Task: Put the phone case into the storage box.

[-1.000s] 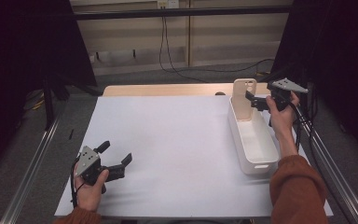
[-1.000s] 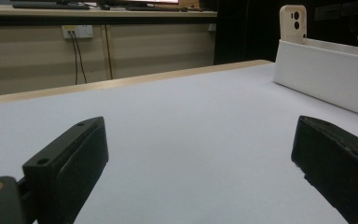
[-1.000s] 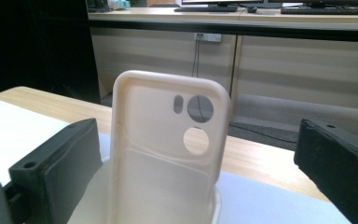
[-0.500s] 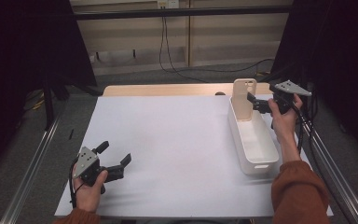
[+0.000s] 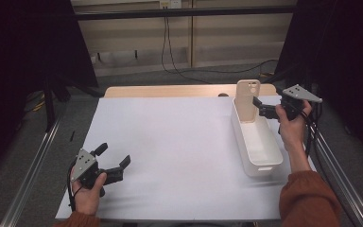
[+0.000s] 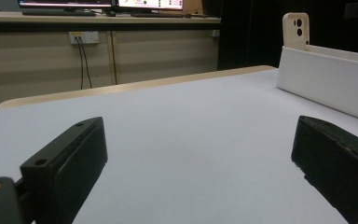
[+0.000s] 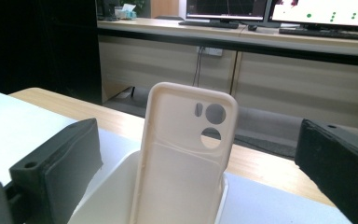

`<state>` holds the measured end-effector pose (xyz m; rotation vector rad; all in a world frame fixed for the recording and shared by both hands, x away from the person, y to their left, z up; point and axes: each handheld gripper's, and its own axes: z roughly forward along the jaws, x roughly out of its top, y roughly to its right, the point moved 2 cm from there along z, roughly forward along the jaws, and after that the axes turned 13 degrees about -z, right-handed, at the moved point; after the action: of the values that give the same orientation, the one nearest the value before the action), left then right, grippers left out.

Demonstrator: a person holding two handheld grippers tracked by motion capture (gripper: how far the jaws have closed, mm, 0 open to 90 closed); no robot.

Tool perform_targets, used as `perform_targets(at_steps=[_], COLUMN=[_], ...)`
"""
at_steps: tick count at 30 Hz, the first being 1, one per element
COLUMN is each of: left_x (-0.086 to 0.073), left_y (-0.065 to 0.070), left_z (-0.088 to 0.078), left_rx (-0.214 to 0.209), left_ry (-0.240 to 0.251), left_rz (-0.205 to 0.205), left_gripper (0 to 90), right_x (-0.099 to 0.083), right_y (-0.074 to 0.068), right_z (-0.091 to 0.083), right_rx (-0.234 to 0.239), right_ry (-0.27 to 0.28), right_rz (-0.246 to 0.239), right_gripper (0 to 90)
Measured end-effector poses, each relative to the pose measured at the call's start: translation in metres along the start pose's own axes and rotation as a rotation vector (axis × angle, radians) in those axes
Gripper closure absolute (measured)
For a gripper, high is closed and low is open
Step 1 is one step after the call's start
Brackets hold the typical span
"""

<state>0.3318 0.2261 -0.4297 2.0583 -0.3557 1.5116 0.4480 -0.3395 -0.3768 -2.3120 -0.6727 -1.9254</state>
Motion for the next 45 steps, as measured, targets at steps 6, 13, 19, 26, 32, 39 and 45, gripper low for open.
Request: perform_targets(at_steps=[6, 13, 19, 26, 32, 39, 45], left_x=[0.0, 0.0, 0.0, 0.0, 0.0, 0.0, 0.001], left_y=[0.001, 0.0, 0.0, 0.0, 0.0, 0.0, 0.0], left_z=[-0.001, -0.001, -0.003, -0.004, -0.004, -0.005, -0.007], left_rx=[-0.001, 0.0, 0.0, -0.001, 0.001, -0.002, -0.005], left_ry=[0.001, 0.004, 0.001, 0.0, 0.001, 0.002, 0.005], left_rz=[0.0, -0.008, -0.006, -0.006, -0.006, -0.005, 0.0], left_gripper=[3.5, 3.5, 3.5, 3.5, 3.5, 3.5, 3.5], right_x=[0.001, 0.0, 0.0, -0.006, -0.009, -0.01, -0.012], right_y=[-0.004, -0.009, -0.012, -0.019, -0.021, -0.023, -0.027], right_z=[-0.01, -0.022, -0.03, -0.038, -0.046, -0.059, -0.072], right_rx=[0.004, 0.007, 0.012, 0.015, 0.008, -0.003, -0.017], right_ry=[0.005, 0.021, 0.014, 0.011, 0.012, 0.025, 0.028], right_rz=[-0.003, -0.007, -0.019, -0.021, -0.008, 0.006, 0.009], right_gripper=[0.0, 0.0, 0.0, 0.0, 0.0, 0.0, 0.0])
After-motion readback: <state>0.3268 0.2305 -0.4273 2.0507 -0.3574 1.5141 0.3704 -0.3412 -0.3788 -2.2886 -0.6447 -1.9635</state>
